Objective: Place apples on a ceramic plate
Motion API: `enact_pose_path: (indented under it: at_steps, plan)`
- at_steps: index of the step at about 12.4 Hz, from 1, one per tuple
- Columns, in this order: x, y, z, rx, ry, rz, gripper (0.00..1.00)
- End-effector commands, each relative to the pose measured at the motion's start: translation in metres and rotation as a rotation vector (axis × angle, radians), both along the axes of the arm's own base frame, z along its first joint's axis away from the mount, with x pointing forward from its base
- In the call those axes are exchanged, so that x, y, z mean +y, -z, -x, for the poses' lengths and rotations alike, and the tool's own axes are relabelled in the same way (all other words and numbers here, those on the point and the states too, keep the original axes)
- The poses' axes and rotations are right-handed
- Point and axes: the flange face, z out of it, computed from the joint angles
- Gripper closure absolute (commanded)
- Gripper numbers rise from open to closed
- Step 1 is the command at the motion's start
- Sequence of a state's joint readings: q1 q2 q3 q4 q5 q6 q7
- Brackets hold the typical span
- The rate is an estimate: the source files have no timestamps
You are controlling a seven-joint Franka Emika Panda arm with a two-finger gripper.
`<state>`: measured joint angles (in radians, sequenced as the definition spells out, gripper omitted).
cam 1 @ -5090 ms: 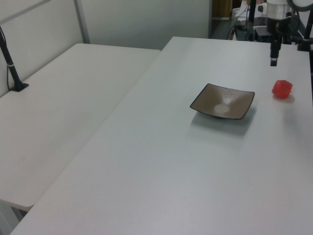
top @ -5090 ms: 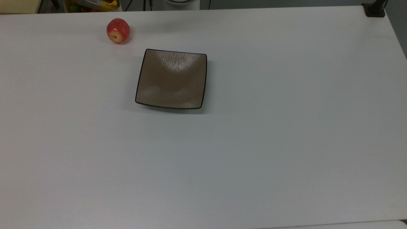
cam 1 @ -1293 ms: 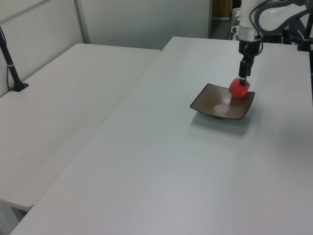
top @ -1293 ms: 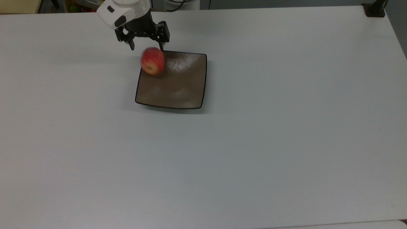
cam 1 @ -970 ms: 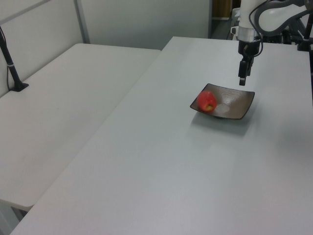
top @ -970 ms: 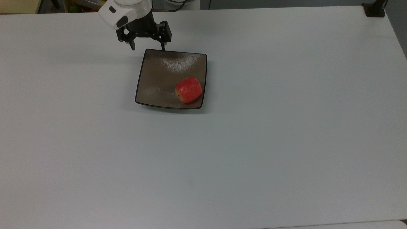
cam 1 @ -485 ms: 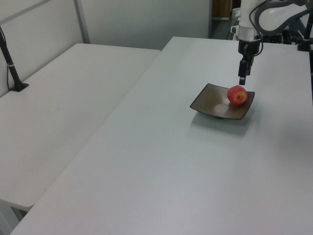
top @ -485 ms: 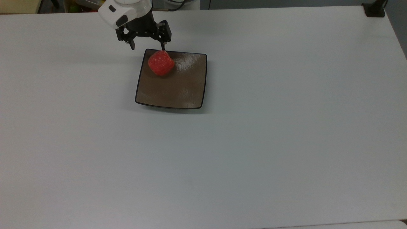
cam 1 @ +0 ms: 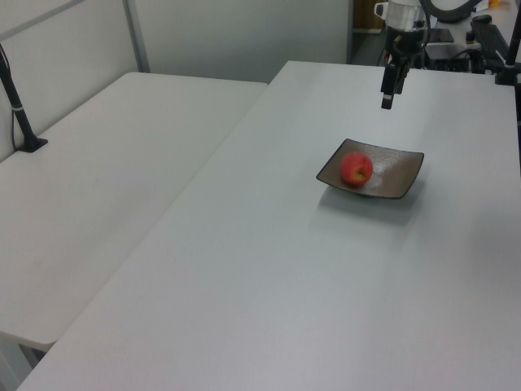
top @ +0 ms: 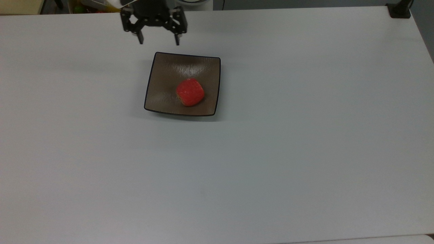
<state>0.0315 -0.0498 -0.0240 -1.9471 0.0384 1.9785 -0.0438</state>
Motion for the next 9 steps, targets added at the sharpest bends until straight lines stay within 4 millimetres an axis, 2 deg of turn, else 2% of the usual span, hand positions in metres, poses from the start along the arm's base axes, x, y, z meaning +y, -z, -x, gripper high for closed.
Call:
enact_pose_path:
  at_steps: [1,3,5,7,9]
  plan:
    - [0.072,-0.003,0.009,0.054,-0.06,-0.007,0.0]
    - [0.094,0.013,0.008,0.071,-0.06,0.008,0.0]
    - [0.096,0.018,0.007,0.063,-0.065,0.009,0.0]
    - [0.104,0.033,0.003,0.064,-0.075,0.007,0.0]
    - [0.103,0.042,0.003,0.059,-0.072,0.004,0.0]
